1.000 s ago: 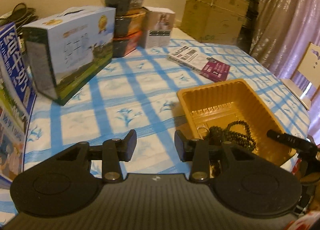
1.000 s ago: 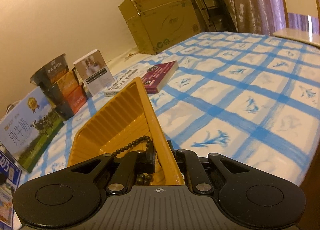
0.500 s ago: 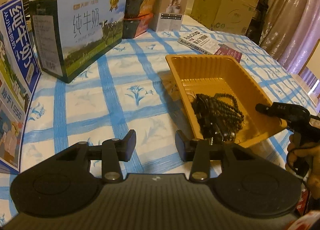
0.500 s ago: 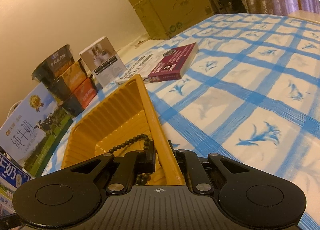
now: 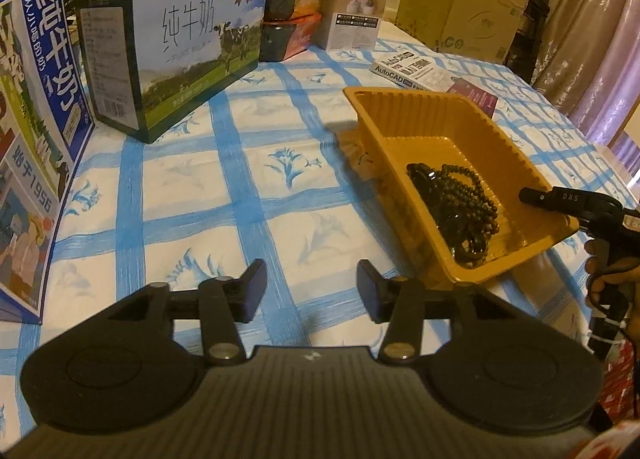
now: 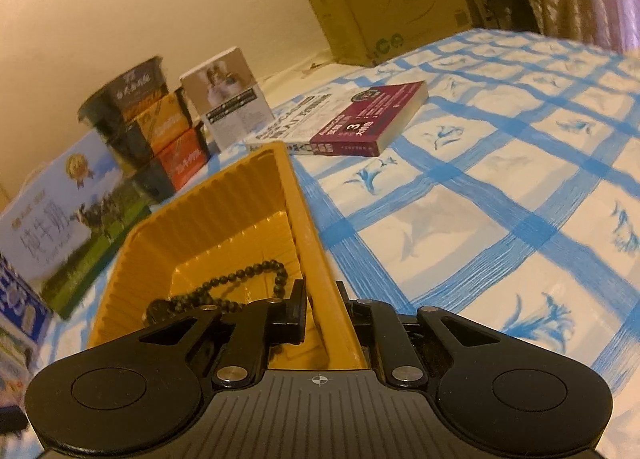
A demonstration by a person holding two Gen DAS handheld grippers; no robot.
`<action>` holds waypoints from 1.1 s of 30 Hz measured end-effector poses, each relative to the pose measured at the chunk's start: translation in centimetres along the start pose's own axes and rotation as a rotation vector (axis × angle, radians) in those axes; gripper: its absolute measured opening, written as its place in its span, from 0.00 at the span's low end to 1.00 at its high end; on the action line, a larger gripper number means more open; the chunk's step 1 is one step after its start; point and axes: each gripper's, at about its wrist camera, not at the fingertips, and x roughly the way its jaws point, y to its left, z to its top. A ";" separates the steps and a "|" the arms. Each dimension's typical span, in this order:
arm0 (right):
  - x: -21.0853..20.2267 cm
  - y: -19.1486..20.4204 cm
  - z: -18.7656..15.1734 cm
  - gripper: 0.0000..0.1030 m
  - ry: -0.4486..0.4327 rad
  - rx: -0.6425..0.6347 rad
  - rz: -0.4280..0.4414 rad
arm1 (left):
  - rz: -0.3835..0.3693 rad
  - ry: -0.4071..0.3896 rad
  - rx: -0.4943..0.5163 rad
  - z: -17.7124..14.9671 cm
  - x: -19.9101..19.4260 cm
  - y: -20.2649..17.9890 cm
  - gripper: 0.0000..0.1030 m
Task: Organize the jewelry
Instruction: 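Set the orange tray down on the table with the right tool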
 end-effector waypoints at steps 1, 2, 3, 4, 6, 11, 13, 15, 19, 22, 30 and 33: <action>-0.1 0.1 -0.1 0.28 0.005 -0.020 -0.014 | 0.004 -0.001 0.003 -0.1 -0.1 -0.1 0.53; -0.4 0.2 -0.2 0.37 -0.008 -0.039 -0.043 | 0.008 -0.002 0.007 -0.3 -0.2 -0.1 0.55; -0.9 0.2 -0.3 0.60 -0.032 -0.047 -0.062 | 0.013 -0.005 0.009 -0.4 -0.3 -0.2 0.60; -1.6 0.1 -0.3 0.75 -0.067 -0.047 -0.080 | 0.016 -0.008 0.010 -0.5 -0.4 -0.3 0.62; -2.9 0.0 0.0 0.78 -0.107 -0.042 -0.094 | 0.017 -0.019 0.011 -0.7 -0.9 -0.4 0.65; -6.6 1.4 0.1 0.78 -0.085 -0.055 -0.096 | 0.047 -0.044 0.021 -1.5 -2.3 -1.4 0.81; -8.2 2.6 -0.5 0.79 -0.066 -0.086 -0.077 | 0.076 -0.050 0.029 -1.9 -2.9 -1.9 0.83; -9.6 4.0 -1.4 0.79 -0.047 -0.120 -0.055 | 0.094 -0.049 0.036 -2.3 -3.5 -2.2 0.83; -12.0 7.0 -3.7 0.79 0.011 -0.180 0.003 | 0.137 -0.074 0.067 -3.3 -5.5 -3.0 0.83; -13.5 9.2 -5.4 0.79 0.060 -0.228 0.006 | 0.148 -0.108 0.090 -4.3 -7.5 -3.4 0.83; -17.6 12.8 -9.1 0.79 0.141 -0.289 0.067 | 0.098 -0.085 0.031 -6.4 -12.7 -3.3 0.83; -19.0 13.5 -9.8 0.79 0.156 -0.275 0.077 | 0.084 -0.077 0.034 -7.3 -14.5 -3.4 0.83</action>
